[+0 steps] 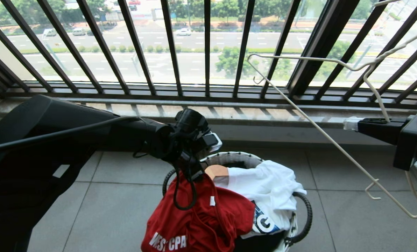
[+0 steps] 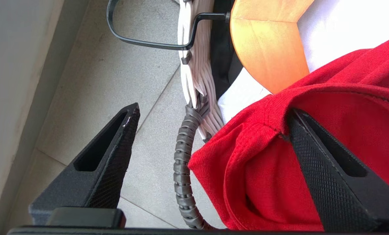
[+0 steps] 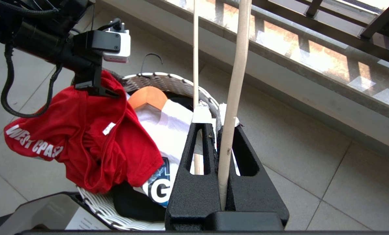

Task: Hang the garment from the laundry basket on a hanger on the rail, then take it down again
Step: Pick up clothes from the basket

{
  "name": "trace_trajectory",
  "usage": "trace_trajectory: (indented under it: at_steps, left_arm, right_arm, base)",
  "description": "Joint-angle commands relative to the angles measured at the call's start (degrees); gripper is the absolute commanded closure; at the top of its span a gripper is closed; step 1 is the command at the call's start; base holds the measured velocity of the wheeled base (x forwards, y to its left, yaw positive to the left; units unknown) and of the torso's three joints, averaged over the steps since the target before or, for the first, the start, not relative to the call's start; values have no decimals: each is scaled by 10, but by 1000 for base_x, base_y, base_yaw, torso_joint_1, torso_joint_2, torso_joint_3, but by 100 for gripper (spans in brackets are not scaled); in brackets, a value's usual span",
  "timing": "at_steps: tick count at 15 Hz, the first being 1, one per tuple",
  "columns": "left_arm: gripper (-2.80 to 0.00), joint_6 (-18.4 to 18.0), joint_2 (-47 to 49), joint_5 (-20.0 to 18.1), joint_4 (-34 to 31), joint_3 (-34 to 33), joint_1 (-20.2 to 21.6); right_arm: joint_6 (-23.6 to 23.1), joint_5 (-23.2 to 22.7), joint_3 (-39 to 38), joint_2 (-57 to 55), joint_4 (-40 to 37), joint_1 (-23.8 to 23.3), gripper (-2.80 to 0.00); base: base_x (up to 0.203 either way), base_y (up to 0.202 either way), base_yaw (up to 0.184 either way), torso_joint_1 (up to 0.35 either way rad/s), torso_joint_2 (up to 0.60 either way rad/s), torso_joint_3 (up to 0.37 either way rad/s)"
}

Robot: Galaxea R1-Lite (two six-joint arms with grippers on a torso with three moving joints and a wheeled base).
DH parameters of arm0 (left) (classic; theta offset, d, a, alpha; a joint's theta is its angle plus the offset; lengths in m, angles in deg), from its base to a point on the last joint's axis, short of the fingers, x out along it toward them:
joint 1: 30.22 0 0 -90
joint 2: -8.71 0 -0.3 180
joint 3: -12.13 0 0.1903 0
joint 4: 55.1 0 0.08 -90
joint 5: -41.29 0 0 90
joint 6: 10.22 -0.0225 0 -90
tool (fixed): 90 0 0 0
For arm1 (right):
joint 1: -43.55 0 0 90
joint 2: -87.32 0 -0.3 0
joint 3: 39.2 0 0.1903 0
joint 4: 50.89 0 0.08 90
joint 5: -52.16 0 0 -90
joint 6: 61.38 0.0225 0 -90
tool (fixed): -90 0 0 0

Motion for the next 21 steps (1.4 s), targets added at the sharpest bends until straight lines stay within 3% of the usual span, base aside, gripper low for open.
trace_trajectory:
  at_steps: [1, 4, 21]
  left_arm:
    - [-280, -3, 0, 6, -1, 5, 11]
    - [-280, -1, 5, 41, -1, 5, 15]
    - [-280, -3, 1, 38, -2, -22, 10]
  right_arm:
    - [-1, -1, 0, 1, 0, 0, 0]
    - [-1, -1, 0, 4, 0, 0, 0]
    - [-1, -1, 1, 5, 0, -1, 0]
  base:
    - [0, 0, 0, 0, 0, 0]
    - [0, 0, 0, 0, 0, 0]
    - [0, 0, 0, 0, 0, 0]
